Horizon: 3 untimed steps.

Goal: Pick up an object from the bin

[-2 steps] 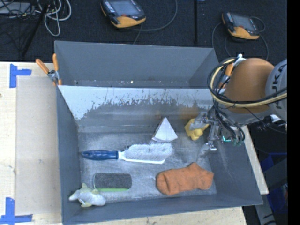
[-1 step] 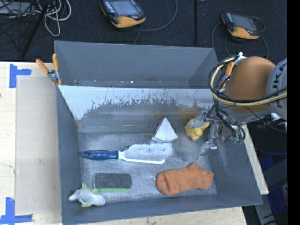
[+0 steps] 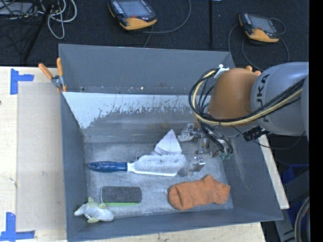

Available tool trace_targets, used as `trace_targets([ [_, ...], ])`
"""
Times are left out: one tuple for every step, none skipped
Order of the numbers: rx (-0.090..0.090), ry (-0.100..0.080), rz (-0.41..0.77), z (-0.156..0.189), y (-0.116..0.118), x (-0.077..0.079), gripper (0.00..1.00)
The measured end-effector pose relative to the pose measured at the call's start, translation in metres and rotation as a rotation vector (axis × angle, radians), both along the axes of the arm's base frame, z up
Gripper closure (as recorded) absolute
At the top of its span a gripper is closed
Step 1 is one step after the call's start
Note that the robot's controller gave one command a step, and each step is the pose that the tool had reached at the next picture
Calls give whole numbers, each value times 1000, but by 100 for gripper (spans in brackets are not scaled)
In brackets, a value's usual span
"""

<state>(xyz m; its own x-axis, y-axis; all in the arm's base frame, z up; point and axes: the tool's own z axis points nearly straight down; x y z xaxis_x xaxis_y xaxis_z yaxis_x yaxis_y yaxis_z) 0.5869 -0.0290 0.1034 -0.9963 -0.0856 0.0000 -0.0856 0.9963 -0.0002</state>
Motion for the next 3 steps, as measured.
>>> trace_targets([
  [1, 3, 57, 12, 18, -43, 0],
  [-2, 30, 22, 3, 59, -21, 0],
  [1, -6, -39, -29, 82, -12, 0],
])
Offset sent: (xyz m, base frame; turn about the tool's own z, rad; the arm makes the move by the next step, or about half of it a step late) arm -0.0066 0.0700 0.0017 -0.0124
